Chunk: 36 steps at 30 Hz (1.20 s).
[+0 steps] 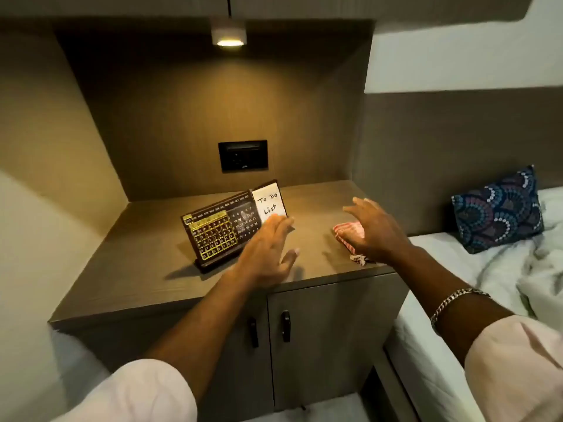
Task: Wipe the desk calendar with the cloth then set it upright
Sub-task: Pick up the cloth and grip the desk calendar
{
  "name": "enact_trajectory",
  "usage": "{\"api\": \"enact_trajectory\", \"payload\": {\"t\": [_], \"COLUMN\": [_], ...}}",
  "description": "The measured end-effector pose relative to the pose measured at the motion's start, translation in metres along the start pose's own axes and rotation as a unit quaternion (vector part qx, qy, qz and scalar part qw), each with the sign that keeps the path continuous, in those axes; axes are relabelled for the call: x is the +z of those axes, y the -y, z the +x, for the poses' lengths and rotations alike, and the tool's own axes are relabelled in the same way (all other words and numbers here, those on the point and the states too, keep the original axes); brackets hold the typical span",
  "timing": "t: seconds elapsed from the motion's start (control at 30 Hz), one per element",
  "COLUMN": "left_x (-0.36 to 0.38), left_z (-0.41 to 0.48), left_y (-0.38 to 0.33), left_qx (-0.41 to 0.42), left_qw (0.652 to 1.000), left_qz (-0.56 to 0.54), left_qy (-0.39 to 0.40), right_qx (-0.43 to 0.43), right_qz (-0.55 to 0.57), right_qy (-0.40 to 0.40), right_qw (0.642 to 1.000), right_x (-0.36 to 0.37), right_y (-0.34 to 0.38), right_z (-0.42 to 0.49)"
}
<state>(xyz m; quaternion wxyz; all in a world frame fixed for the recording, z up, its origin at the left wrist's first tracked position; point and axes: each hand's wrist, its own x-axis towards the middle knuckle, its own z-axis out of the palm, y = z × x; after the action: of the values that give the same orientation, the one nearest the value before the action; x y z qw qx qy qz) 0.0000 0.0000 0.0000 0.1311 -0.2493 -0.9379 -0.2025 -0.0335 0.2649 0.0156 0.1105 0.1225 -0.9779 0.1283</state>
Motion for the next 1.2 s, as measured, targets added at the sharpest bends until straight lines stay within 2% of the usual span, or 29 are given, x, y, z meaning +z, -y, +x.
{"api": "enact_trajectory", "payload": {"t": [0.1,0.17,0.27,0.43,0.57,0.7,0.8,0.87,0.93,1.03,1.1,1.2], "left_x": [0.035,0.055,0.072,0.088,0.093,0.090,0.071,0.048,0.018,-0.036,-0.069,-0.102], "left_z": [0.017,0.022,0.029,0.032,0.033,0.033,0.037,0.037,0.038,0.043,0.050,0.060], "left_y": [0.028,0.042,0.055,0.063,0.066,0.064,0.056,0.052,0.050,0.062,0.083,0.121], "left_qx": [0.002,0.019,0.054,0.080,0.080,0.072,0.045,0.044,0.082,0.103,0.088,0.067], "left_qw": [0.991,0.985,0.982,0.978,0.976,0.971,0.967,0.968,0.973,0.983,0.990,0.993], "left_qz": [0.001,0.018,0.044,0.082,0.091,0.098,0.049,-0.007,-0.051,-0.094,-0.083,-0.028], "left_qy": [0.130,0.169,0.176,0.175,0.182,0.206,0.244,0.246,0.209,0.120,0.072,0.097], "right_qx": [0.044,0.071,0.083,0.084,0.083,0.091,0.074,0.059,0.044,0.014,0.016,0.052], "right_qz": [-0.039,-0.053,-0.073,-0.065,-0.052,-0.069,-0.051,0.009,0.120,0.316,0.387,0.477], "right_qy": [0.066,0.108,0.114,0.065,0.026,0.028,0.021,-0.012,-0.084,-0.164,-0.182,-0.177], "right_qw": [0.996,0.990,0.987,0.992,0.995,0.993,0.996,0.998,0.988,0.934,0.904,0.860], "right_x": [0.033,0.054,0.075,0.090,0.096,0.097,0.091,0.085,0.080,0.072,0.068,0.070], "right_y": [-0.018,-0.027,-0.036,-0.044,-0.039,-0.036,-0.035,-0.028,-0.012,0.030,0.061,0.101], "right_z": [0.021,0.029,0.032,0.031,0.031,0.033,0.033,0.032,0.030,0.027,0.026,0.029]}}
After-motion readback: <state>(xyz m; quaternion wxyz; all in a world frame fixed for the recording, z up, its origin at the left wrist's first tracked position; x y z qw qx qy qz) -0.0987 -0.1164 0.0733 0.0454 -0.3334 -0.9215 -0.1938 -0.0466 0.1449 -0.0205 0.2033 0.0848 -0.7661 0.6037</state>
